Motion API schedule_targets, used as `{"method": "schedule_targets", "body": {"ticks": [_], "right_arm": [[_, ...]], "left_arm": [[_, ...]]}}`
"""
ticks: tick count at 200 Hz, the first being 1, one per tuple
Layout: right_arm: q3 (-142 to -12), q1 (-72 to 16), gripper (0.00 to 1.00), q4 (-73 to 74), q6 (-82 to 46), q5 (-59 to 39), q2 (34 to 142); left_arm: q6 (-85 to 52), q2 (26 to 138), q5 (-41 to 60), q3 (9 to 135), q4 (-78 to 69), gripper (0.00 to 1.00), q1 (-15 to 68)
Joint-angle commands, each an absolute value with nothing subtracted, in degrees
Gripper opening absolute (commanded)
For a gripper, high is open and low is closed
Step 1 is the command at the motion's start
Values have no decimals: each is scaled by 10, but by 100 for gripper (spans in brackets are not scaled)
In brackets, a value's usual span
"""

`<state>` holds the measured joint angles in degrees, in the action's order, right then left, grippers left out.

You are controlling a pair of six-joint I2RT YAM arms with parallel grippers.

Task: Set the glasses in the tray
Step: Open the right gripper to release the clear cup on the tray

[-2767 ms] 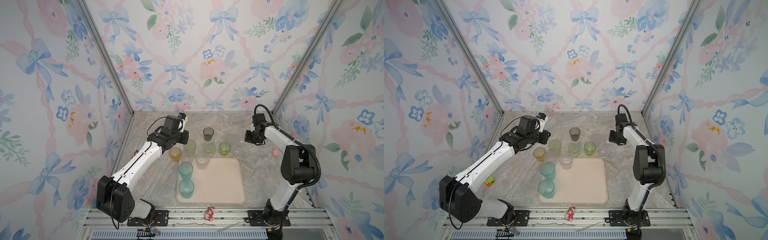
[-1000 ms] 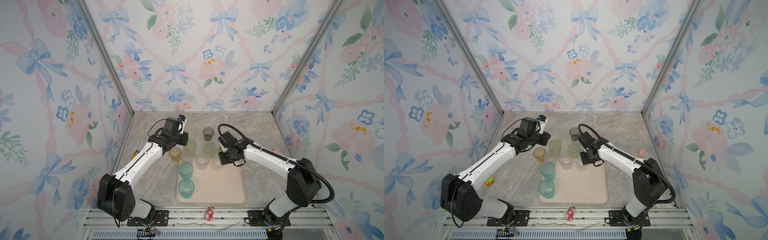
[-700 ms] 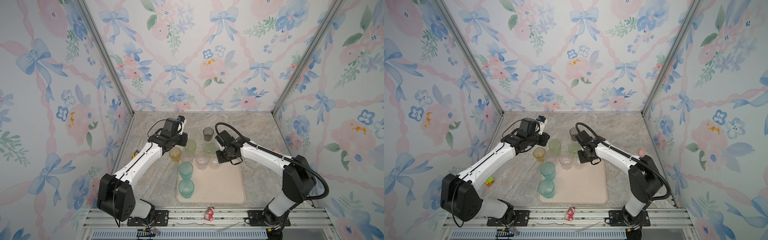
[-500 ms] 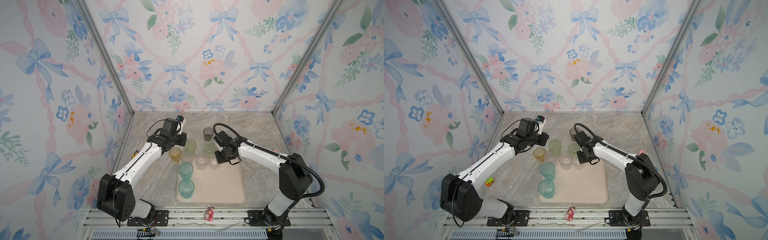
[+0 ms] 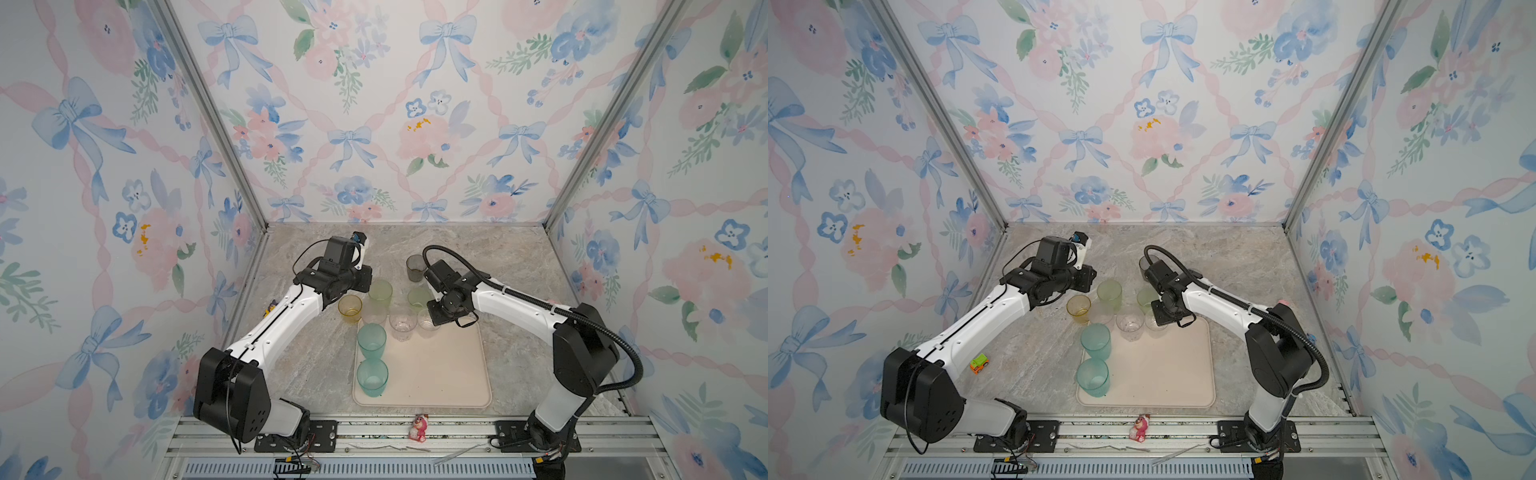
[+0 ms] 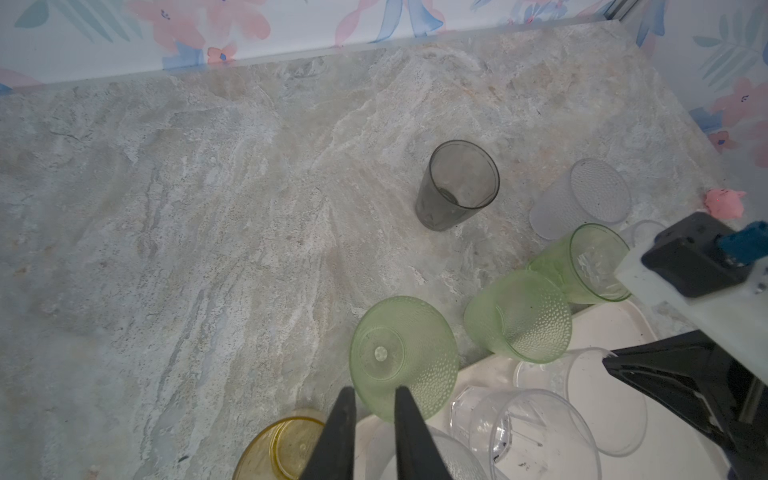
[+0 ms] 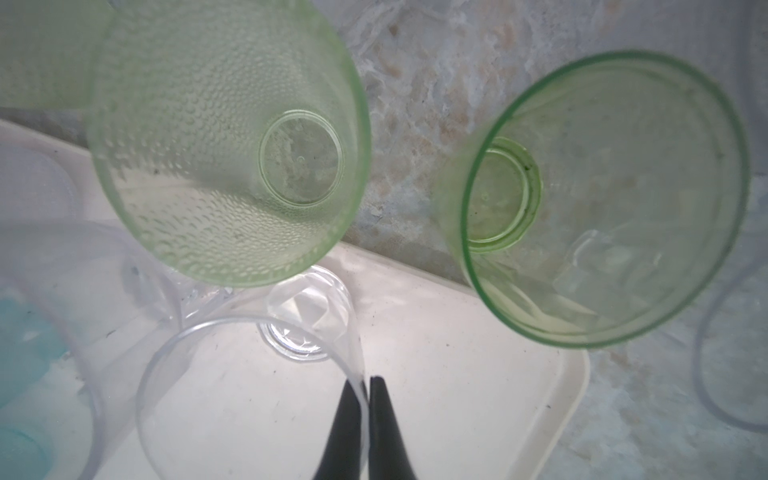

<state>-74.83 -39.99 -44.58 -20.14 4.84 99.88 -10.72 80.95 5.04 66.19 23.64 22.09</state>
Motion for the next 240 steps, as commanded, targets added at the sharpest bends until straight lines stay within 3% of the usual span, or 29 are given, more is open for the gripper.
{"method": "schedule_targets", "body": {"ticks": [1, 102, 175, 240], "right_arm": [[-763, -409, 2, -458, -196, 59, 1009], [-761, -408, 7, -468, -191, 58, 1003], [-771, -409, 29, -476, -187, 52, 980], [-816, -382, 45, -513, -177, 77, 872]], "left_arm": [[-98, 793, 58, 652, 231, 21, 217], [-98, 795, 61, 654, 231, 21, 216], [-98, 799, 60, 656, 231, 22, 217], [-91, 827, 55, 691, 233, 21, 250]]}}
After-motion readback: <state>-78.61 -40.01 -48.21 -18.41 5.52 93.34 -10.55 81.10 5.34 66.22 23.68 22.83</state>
